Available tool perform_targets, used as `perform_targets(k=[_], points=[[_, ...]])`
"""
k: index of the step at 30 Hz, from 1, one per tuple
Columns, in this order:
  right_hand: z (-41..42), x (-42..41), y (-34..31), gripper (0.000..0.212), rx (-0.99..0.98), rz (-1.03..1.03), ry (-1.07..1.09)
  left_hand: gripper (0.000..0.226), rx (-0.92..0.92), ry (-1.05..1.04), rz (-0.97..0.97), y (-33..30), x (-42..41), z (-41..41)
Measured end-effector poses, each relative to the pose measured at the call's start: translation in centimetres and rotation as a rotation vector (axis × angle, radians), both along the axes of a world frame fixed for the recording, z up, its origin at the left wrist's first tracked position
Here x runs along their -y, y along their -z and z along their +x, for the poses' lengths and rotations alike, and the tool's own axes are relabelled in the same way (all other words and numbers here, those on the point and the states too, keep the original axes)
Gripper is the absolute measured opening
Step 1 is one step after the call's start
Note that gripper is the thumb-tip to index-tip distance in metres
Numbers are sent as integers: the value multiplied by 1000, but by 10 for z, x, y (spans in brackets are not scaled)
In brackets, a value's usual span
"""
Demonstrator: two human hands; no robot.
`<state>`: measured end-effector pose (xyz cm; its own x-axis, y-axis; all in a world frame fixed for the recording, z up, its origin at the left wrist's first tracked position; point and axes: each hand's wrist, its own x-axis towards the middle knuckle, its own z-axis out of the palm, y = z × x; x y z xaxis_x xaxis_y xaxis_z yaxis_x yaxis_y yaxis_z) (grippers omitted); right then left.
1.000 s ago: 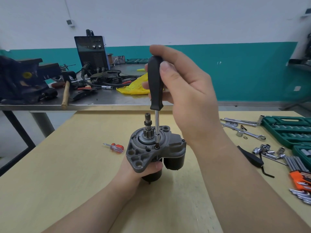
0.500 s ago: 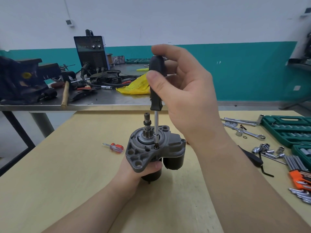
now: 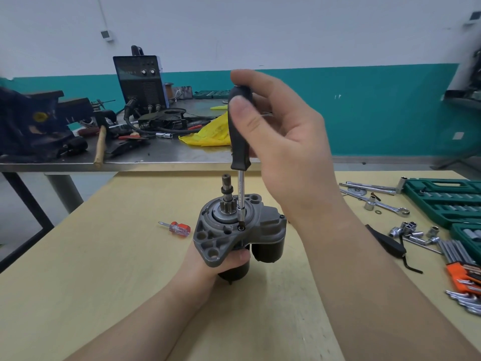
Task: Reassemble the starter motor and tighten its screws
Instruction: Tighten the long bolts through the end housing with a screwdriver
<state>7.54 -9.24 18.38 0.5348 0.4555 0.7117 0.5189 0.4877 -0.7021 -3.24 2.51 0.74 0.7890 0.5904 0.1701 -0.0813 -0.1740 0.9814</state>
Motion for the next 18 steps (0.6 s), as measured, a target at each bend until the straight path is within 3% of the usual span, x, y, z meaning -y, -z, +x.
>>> perform_targets(k=[3,7,8,10,11,13,14,17,18], points=[[2,1,1,26,-49,4,-67,89,-26,-12,6,0,-1,0],[1,1,0,32,36,-19,28,74,-50,30,3,4,-3,2],[1,0,0,34,41,-18,42,85,-45,45,2,3,-4,4],[2,-1,0,29,31,-8,39,147,1,26,-8,0,-4,8],[2,-1,1,26,17,-2,21,153,3,31,-15,-1,-4,10],[3,0,1,26,-20,4,-38,99,6,50,30,-3,-4,13],[3,0,2,28,-25,1,-55,87,-10,29,29,-2,-5,14],[2,0,1,34,29,-10,-7,119,-14,3,17,1,-4,9],[2,0,1,37,46,-15,15,112,-19,7,20,2,-4,6]])
